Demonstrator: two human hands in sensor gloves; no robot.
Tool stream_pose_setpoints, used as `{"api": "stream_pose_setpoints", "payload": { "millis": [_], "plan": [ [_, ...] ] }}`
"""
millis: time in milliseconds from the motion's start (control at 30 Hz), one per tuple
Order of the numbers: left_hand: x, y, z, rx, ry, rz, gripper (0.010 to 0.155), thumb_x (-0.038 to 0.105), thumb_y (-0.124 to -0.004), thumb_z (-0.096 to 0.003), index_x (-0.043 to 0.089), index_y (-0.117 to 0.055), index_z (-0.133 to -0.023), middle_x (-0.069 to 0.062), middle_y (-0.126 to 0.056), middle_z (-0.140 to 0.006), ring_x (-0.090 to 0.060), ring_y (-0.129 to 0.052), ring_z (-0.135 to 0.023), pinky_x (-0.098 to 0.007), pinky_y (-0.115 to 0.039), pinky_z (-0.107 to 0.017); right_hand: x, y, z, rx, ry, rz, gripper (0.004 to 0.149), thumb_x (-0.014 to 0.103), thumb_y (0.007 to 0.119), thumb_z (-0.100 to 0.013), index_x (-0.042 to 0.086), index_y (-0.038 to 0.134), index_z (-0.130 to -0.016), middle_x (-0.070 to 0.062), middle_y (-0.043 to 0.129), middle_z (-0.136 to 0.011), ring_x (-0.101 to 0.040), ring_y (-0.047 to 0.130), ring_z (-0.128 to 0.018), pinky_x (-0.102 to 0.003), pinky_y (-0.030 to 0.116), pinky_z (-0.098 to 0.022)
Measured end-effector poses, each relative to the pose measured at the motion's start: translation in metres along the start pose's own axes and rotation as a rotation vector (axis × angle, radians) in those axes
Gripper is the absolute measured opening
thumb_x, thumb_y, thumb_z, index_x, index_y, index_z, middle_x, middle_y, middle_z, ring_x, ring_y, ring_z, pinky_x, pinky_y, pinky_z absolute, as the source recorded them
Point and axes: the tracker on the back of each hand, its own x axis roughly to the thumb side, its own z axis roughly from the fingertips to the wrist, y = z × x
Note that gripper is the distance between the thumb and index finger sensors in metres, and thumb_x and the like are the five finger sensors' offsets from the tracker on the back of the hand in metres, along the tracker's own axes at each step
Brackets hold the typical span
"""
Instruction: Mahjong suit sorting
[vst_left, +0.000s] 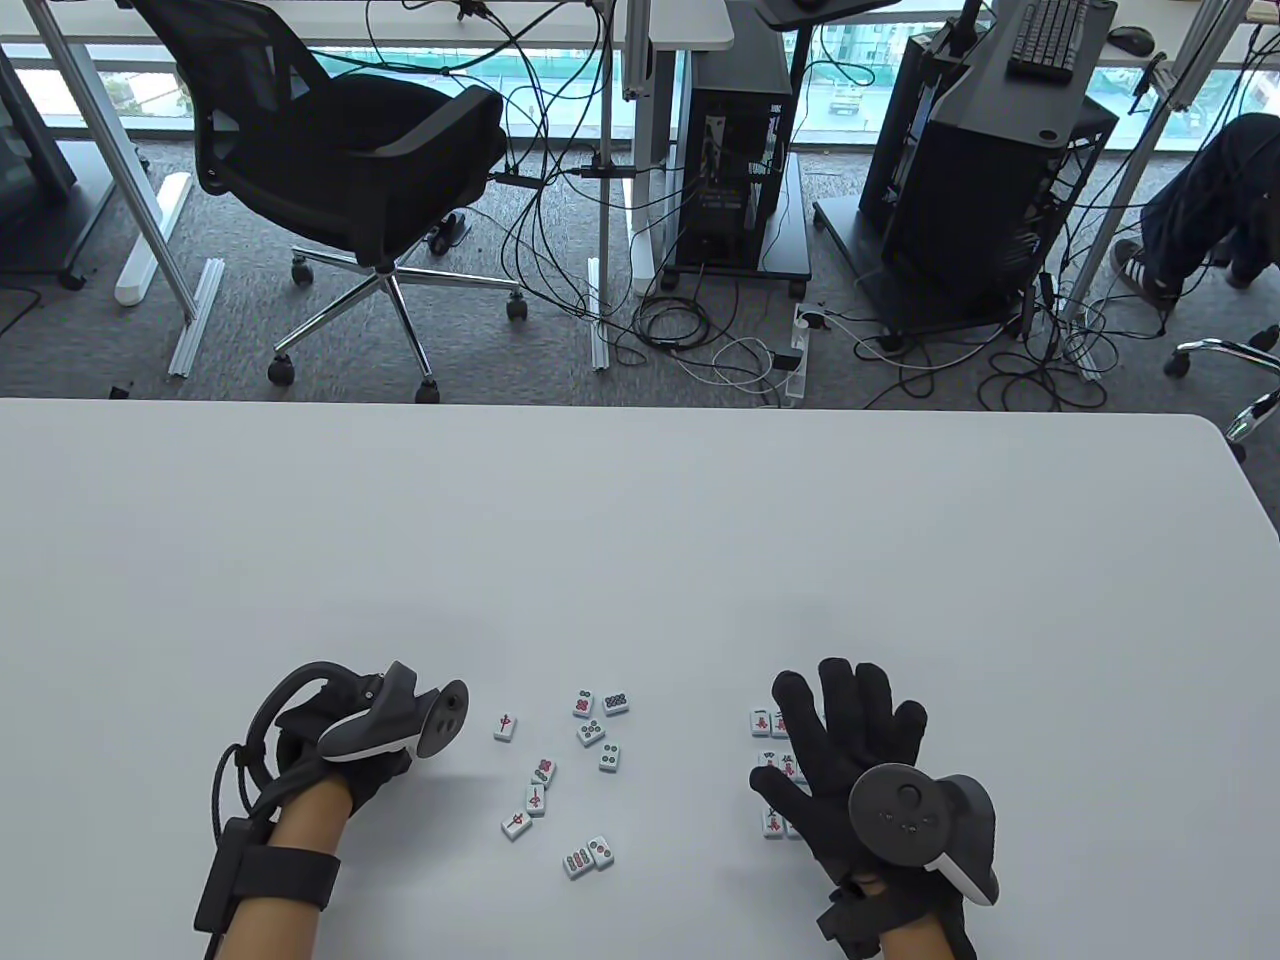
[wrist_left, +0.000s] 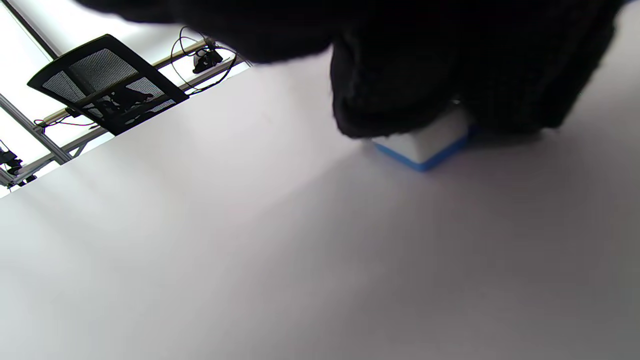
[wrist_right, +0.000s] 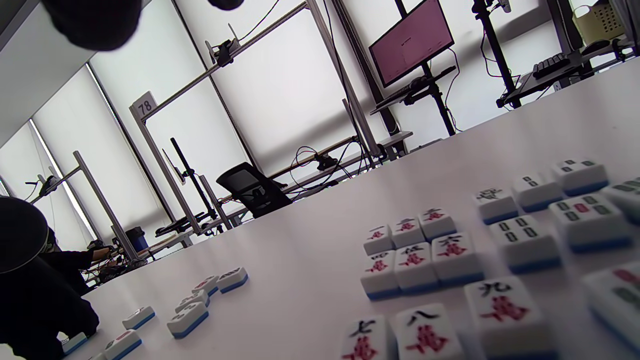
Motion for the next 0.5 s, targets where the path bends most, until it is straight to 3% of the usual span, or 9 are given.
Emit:
{"api": "stream_pose_setpoints", "payload": {
  "millis": [167,267,500],
  "plan": [
    [-0.007,0.012,0.007,0.018,0.029,0.031,0.059,0.053,-0.091,-0.0258,0.026,-0.088,-0.078,0.015,-0.1,-0.044,-0.008,-0.095,-0.017,-0.034,-0.084,-0.025,0.0,0.0,0.0,-0.001,0.0,-0.007,0.076,0.065,0.06,-0.051,0.039,0.022,-0.112,-0.01,0.009,-0.12,-0.039,-0.003,-0.103,-0.068,0.003,-0.068],
    [-0.006,0.029,0.015,0.085,0.024,0.07,0.059,0.053,-0.09,-0.0267,0.025,-0.087,-0.079,0.014,-0.101,-0.044,-0.008,-0.095,-0.017,-0.034,-0.084,-0.025,-0.001,0.0,0.0,-0.002,0.0,-0.007,0.076,0.065,0.06,-0.052,0.039,0.022,-0.112,-0.01,0.009,-0.12,-0.039,-0.003,-0.103,-0.068,0.003,-0.068],
    [0.036,0.065,0.033,0.221,-0.143,0.102,0.057,0.054,-0.088,-0.028,0.025,-0.089,-0.077,0.015,-0.101,-0.042,-0.008,-0.095,-0.015,-0.034,-0.084,-0.023,-0.001,-0.001,0.0,-0.007,0.0,-0.008,0.076,0.064,0.06,-0.051,0.039,0.022,-0.112,-0.01,0.009,-0.12,-0.039,-0.003,-0.103,-0.068,0.003,-0.068]
  ]
}}
